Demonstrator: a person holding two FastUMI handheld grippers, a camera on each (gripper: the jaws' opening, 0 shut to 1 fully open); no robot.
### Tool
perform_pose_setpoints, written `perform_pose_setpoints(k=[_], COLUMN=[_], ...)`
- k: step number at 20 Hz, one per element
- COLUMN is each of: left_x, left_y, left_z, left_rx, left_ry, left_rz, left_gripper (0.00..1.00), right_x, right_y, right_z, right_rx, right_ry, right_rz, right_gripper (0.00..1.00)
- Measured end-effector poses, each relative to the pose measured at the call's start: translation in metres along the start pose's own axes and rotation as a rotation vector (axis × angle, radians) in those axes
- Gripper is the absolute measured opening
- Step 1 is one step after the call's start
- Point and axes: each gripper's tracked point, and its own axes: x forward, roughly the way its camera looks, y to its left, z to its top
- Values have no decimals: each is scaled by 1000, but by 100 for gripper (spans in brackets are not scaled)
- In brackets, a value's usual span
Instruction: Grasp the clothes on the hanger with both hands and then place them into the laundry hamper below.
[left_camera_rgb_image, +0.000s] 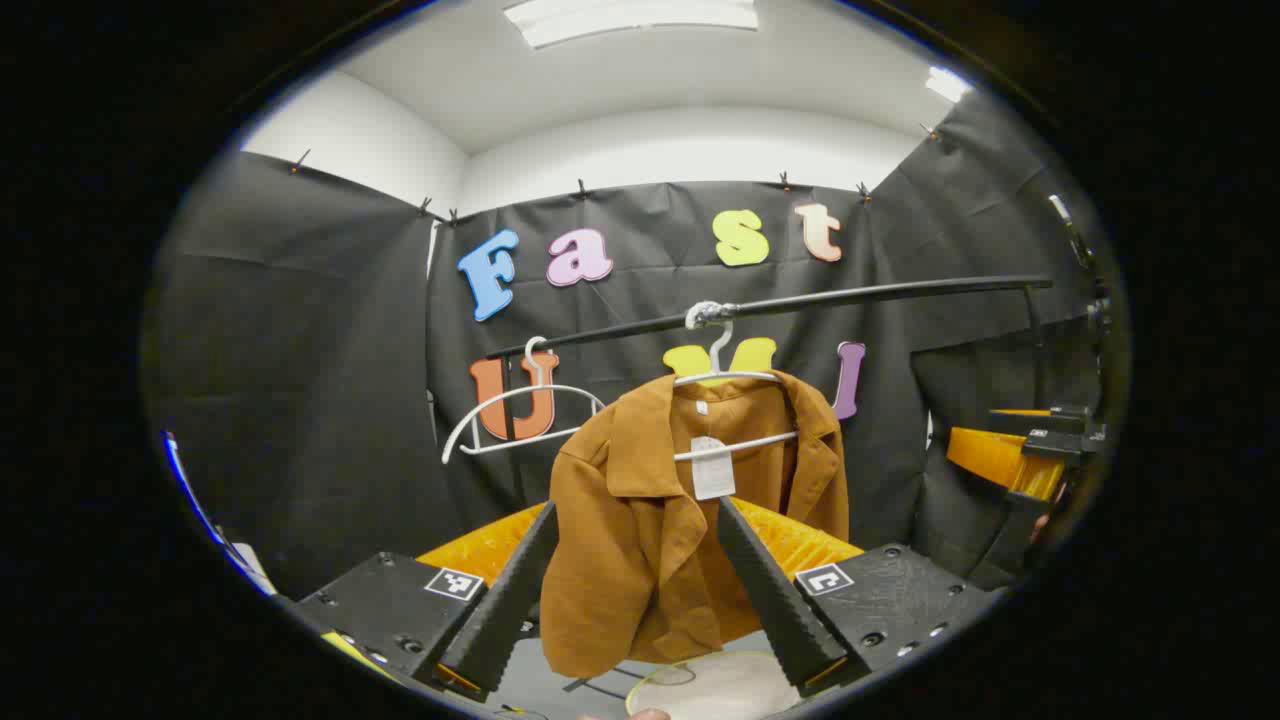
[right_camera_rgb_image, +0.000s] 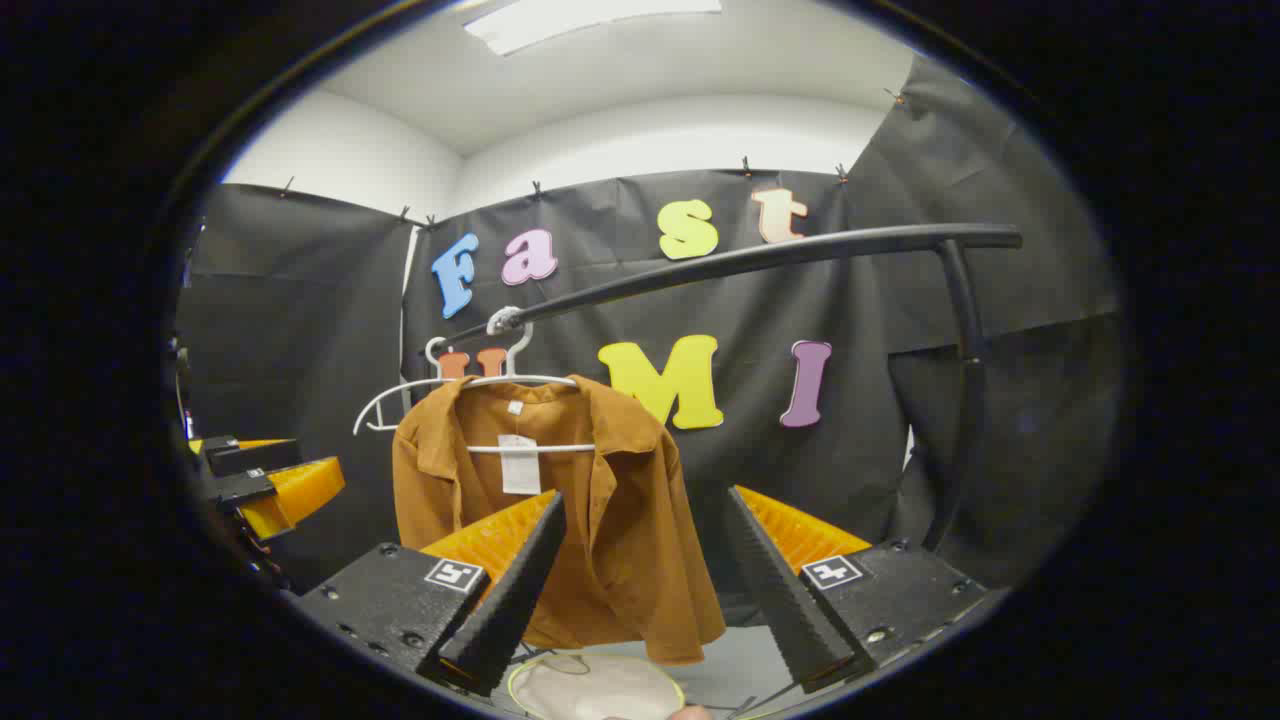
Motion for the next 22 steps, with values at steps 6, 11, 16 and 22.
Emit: perform_pose_setpoints(k=[6,11,16,22], left_x=[-4,-4,-3,2], left_y=[-11,1,3,-6], left_z=[7,27,28,1], left_rx=[-10,-1,-26,-51], left_ry=[-12,-75,-80,-11], left_rz=[-14,17,34,2], left_gripper=[99,96,98,98], right_x=[1,-2,4,21], right_y=[2,0,1,18], right_z=[-1,7,-4,-42], right_rx=[5,10,6,52], right_ry=[14,-5,24,139], right_rz=[17,24,32,89], right_gripper=[99,99,100,100])
